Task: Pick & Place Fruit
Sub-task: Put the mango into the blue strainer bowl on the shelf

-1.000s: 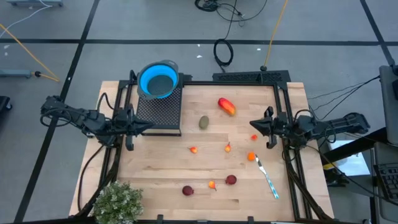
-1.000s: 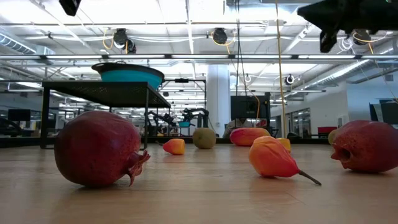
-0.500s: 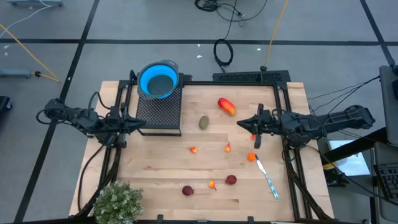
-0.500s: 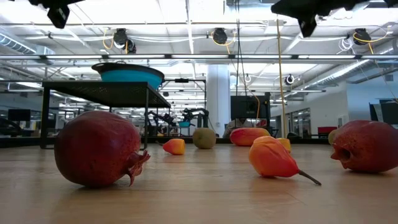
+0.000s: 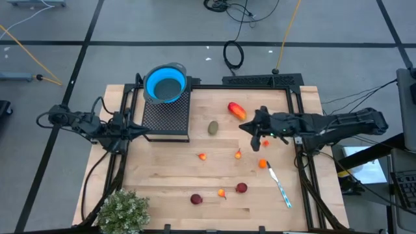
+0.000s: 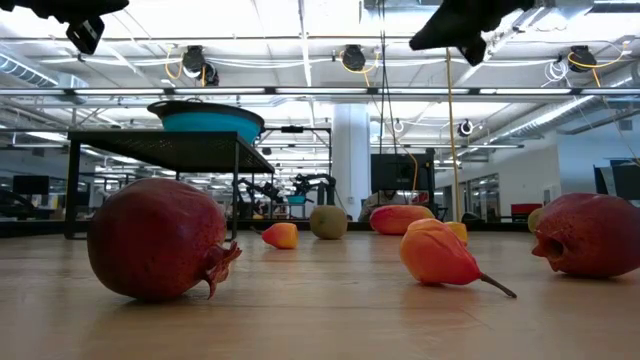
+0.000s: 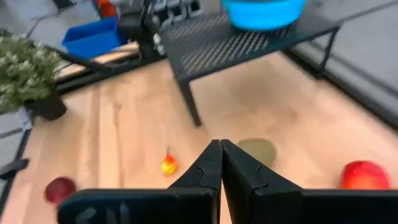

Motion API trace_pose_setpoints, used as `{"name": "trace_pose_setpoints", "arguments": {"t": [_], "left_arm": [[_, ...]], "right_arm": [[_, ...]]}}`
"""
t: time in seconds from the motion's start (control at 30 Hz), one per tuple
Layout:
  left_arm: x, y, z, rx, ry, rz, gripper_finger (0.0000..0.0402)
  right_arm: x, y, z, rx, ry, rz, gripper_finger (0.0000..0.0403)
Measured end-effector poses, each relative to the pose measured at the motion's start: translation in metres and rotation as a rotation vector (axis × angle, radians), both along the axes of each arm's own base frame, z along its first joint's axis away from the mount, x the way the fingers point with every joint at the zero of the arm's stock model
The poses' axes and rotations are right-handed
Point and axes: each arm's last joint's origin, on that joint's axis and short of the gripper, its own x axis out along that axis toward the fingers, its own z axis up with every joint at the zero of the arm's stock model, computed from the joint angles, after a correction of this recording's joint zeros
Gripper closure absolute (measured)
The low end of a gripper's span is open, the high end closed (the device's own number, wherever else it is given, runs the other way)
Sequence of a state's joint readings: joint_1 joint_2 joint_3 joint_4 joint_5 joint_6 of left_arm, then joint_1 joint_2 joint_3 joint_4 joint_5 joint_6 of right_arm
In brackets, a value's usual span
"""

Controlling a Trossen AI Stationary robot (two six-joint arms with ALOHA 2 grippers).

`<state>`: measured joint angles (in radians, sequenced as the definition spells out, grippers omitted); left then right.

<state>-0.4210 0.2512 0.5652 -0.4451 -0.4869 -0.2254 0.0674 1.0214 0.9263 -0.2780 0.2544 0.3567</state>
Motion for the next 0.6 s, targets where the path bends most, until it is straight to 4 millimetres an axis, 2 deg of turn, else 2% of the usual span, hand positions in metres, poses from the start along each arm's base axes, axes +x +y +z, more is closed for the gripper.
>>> {"name": "trace_pose_setpoints", "arguments": {"t": [0.6], "left_arm": [[-0.015,0.006,-0.007,0.023,0.027,-0.043,0.0400]], "right_arm": [[0.056,-0.029,0.006,0.003,0.210,-0.040,0.0403]]}}
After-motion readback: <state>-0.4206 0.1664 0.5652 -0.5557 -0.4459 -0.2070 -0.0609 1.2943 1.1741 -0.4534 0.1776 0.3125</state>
